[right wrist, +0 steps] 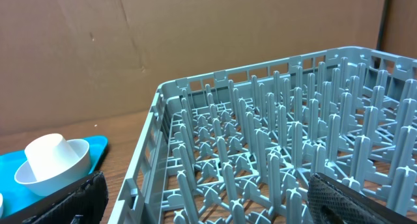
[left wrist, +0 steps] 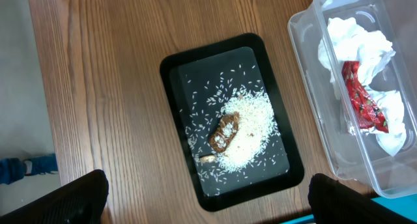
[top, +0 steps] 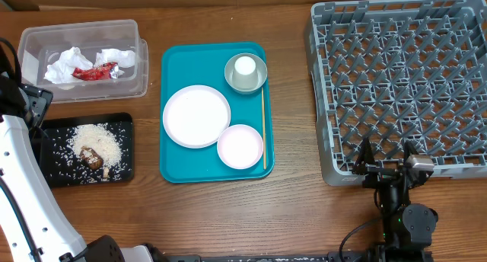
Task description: Sort waste into correct bins and load items into the dishwasher
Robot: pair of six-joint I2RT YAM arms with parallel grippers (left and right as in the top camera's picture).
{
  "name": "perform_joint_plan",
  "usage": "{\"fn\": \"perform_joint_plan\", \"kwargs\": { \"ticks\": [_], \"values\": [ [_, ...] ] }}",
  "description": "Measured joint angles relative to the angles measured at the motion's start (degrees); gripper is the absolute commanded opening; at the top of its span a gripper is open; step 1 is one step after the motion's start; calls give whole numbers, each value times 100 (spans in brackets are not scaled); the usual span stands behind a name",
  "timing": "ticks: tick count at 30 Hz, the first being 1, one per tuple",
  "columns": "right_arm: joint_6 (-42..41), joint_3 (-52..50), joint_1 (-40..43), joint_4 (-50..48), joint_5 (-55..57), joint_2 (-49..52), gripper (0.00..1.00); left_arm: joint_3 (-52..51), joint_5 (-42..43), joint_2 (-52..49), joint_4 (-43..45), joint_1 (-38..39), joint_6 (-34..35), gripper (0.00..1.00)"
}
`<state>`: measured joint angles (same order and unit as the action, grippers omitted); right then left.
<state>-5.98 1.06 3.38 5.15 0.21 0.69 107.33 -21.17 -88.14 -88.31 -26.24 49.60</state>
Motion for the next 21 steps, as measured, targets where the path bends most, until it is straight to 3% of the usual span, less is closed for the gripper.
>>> {"fn": "perform_joint_plan", "kwargs": {
  "ticks": [12, 16, 21],
  "values": [
    [-221, -2, 0, -225, -302, 0, 100, 0, 0, 0, 0, 0, 0, 100],
    [-1115, -2, 0, -273, -1585, 0, 100, 0, 2, 0, 0, 0, 0, 100],
    [-2883, -2, 0, -841, -3008, 0, 100, 0, 11, 0, 0, 0, 0, 100]
  ]
}}
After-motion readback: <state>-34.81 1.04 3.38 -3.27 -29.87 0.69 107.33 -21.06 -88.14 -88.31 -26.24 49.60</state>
